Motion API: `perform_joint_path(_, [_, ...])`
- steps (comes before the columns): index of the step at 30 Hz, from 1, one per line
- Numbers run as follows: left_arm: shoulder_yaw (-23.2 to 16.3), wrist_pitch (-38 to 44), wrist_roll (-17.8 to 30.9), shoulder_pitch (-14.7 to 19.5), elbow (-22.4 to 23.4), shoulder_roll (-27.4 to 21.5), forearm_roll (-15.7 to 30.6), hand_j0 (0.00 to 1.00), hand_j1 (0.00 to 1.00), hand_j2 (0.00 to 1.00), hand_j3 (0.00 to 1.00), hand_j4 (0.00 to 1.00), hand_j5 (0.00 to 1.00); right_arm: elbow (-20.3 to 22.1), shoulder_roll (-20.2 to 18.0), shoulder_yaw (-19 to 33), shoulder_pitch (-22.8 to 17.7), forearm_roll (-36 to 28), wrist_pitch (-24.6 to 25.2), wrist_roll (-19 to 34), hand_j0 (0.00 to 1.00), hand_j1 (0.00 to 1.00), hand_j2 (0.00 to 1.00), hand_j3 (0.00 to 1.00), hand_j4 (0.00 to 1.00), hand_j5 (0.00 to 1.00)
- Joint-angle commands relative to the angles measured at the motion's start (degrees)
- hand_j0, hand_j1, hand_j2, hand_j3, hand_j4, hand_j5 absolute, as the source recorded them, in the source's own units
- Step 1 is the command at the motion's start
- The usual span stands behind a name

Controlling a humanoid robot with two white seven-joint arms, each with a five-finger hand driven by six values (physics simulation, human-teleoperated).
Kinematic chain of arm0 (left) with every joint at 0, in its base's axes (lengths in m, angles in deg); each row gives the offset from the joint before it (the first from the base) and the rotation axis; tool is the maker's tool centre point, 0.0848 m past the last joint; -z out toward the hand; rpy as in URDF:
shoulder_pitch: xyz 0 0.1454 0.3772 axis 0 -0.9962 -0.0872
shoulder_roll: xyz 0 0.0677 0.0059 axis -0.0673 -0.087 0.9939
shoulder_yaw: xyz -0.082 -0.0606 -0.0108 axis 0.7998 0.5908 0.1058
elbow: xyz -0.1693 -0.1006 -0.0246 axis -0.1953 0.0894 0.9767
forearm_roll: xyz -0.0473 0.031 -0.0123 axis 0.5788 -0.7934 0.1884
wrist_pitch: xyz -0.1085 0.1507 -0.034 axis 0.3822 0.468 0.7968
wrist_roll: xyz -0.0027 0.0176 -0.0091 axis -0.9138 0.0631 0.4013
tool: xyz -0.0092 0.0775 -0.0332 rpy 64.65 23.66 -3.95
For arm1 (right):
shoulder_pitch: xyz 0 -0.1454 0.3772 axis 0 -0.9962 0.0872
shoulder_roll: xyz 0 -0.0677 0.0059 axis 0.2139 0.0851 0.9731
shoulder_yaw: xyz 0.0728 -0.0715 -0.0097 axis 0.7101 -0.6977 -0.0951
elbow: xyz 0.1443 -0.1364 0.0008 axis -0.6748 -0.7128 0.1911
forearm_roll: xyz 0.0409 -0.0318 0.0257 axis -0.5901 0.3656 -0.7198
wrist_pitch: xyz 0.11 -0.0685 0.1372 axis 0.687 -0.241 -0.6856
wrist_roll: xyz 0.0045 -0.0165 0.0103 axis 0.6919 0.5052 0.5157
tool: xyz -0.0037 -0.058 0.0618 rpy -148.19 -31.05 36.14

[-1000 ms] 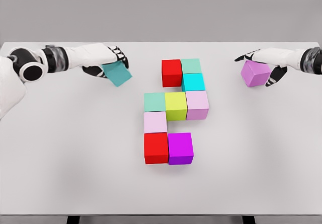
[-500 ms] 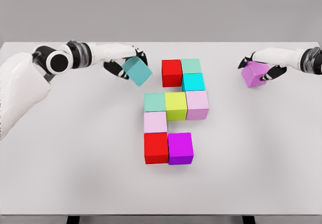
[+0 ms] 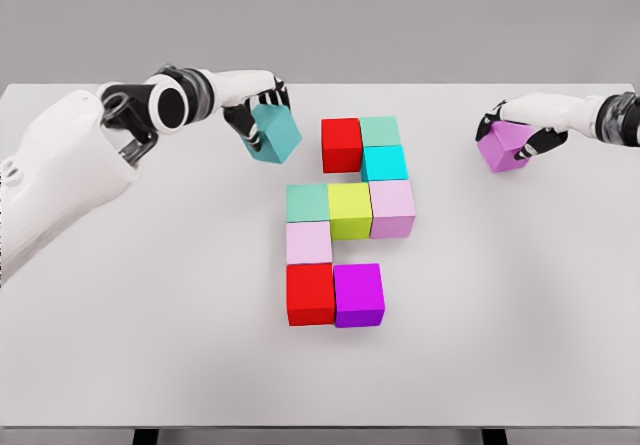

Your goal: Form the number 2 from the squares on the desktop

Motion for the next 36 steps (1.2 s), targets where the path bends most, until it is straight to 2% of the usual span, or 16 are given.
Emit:
perform_joint_path(1, [-0.1, 1.3, 0.0, 0.0, 0.1, 1.3, 0.0, 0.5, 0.5, 0.5, 0.5, 0.5, 0.5, 0.9, 0.0, 0.1, 0.0, -0.3, 0.1, 0.0, 0.64, 0.64, 0.64, 0.64, 0.64, 0.64])
perform_joint_path(5, [-0.1, 3.3, 0.0, 0.0, 3.4, 4.4, -0.1, 0.5, 0.5, 0.5, 0.5, 0.5, 0.5, 3.3, -0.1, 0.2, -0.1, -0.4, 0.1, 0.0, 0.64, 0.64, 0.64, 0.64, 0.64, 0.64])
perform_joint_path(9, [-0.2, 6.6, 0.0, -0.2, 3.5, 4.5, -1.0, 0.5, 0.5, 0.5, 0.5, 0.5, 0.5, 4.0, -0.4, 0.2, -0.3, -0.6, 0.1, 0.0, 0.63, 0.63, 0.63, 0.63, 0.63, 0.63])
perform_joint_path(12, [-0.2, 8.0, 0.0, 0.0, 3.6, 5.6, -1.0, 0.5, 0.5, 0.5, 0.5, 0.5, 0.5, 7.6, -0.8, 0.2, -0.5, -0.7, 0.1, 0.0, 0.62, 0.62, 0.62, 0.62, 0.62, 0.62])
perform_joint_path(13, [-0.2, 8.0, 0.0, 0.0, 3.8, 5.7, -0.9, 0.5, 0.5, 0.5, 0.5, 0.5, 0.5, 9.2, -2.1, 0.4, -1.1, -0.7, 0.1, 0.0, 0.62, 0.62, 0.62, 0.62, 0.62, 0.62])
perform_joint_path(17, [-0.2, 8.0, 0.0, 1.1, 9.7, 9.0, -1.3, 0.51, 0.51, 0.51, 0.51, 0.51, 0.51, 15.6, -5.7, 0.5, -3.6, -1.0, 0.1, 0.0, 0.62, 0.62, 0.62, 0.62, 0.62, 0.62])
perform_joint_path(23, [-0.1, 8.2, 0.0, 1.1, 9.8, 9.4, -1.2, 0.51, 0.51, 0.51, 0.51, 0.51, 0.51, 22.7, -8.6, 0.5, -6.2, -3.2, 0.1, 0.0, 0.62, 0.62, 0.62, 0.62, 0.62, 0.62])
perform_joint_path(27, [-0.1, 8.1, 0.0, 1.1, 9.9, 9.7, -1.2, 0.51, 0.51, 0.51, 0.51, 0.51, 0.51, 24.9, -10.1, 0.5, -7.3, -4.5, 0.1, 0.0, 0.62, 0.62, 0.62, 0.62, 0.62, 0.62])
perform_joint_path(30, [-0.1, 8.0, 0.0, 1.1, 9.9, 9.7, -1.2, 0.58, 0.58, 0.58, 0.58, 0.58, 0.58, 27.0, -11.1, 0.5, -8.3, -4.5, 0.1, 0.0, 0.62, 0.62, 0.62, 0.62, 0.62, 0.62])
perform_joint_path(32, [-0.2, 8.0, 0.0, 1.1, 9.9, 9.7, -1.2, 0.66, 0.66, 0.66, 0.66, 0.66, 0.66, 27.4, -11.5, 0.5, -9.0, -4.6, 0.1, 0.0, 0.62, 0.62, 0.62, 0.62, 0.62, 0.62])
perform_joint_path(33, [-0.2, 7.9, 0.0, 1.1, 9.9, 9.7, -1.2, 0.72, 0.72, 0.72, 0.72, 0.72, 0.72, 28.5, -12.6, 0.6, -9.2, -4.6, 0.1, 0.0, 0.62, 0.62, 0.62, 0.62, 0.62, 0.62])
perform_joint_path(36, [-0.1, 7.9, 0.0, 1.1, 9.9, 9.6, -1.2, 0.8, 0.8, 0.8, 0.8, 0.8, 0.8, 32.7, -14.6, 0.9, -11.0, -4.7, 0.1, 0.0, 0.62, 0.62, 0.62, 0.62, 0.62, 0.62])
